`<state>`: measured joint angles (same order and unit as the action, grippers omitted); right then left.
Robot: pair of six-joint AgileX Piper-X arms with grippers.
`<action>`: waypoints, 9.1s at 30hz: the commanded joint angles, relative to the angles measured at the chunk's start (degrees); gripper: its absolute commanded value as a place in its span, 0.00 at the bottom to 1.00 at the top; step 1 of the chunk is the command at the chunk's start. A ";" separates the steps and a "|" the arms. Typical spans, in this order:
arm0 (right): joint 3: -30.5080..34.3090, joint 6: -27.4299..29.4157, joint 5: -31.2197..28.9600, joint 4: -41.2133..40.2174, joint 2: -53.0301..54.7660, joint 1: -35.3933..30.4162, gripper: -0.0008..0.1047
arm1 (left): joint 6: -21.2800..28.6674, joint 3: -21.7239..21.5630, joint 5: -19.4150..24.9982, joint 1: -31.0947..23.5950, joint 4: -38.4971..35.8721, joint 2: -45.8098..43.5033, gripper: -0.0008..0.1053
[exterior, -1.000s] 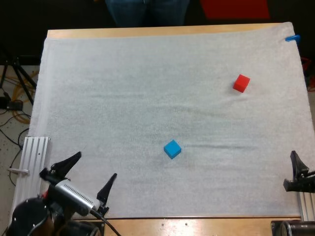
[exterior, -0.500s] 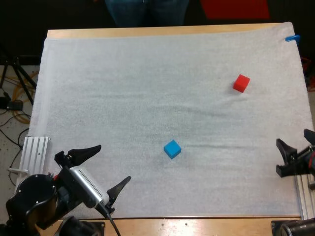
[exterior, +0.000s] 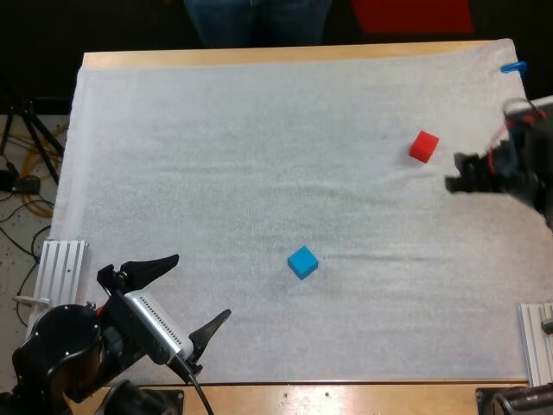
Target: Stack red cube on blue cube
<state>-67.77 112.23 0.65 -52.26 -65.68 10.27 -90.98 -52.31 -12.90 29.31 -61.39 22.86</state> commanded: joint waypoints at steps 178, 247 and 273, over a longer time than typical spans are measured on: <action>1.26 -17.69 -13.92 11.81 -31.66 45.26 0.01 | -0.42 -0.22 -0.18 0.20 -0.02 0.19 0.83; 1.29 -2.36 3.72 1.88 2.44 -11.45 0.65 | -0.11 -0.44 -7.73 -35.78 16.63 15.12 0.83; 25.10 -8.03 4.35 -7.34 58.59 -10.96 0.65 | 3.07 -0.57 -10.57 -34.83 -4.89 -18.10 0.83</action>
<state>-43.00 104.83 4.56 -59.21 -8.44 -0.73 -88.25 -52.68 -23.01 -5.59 -65.36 5.85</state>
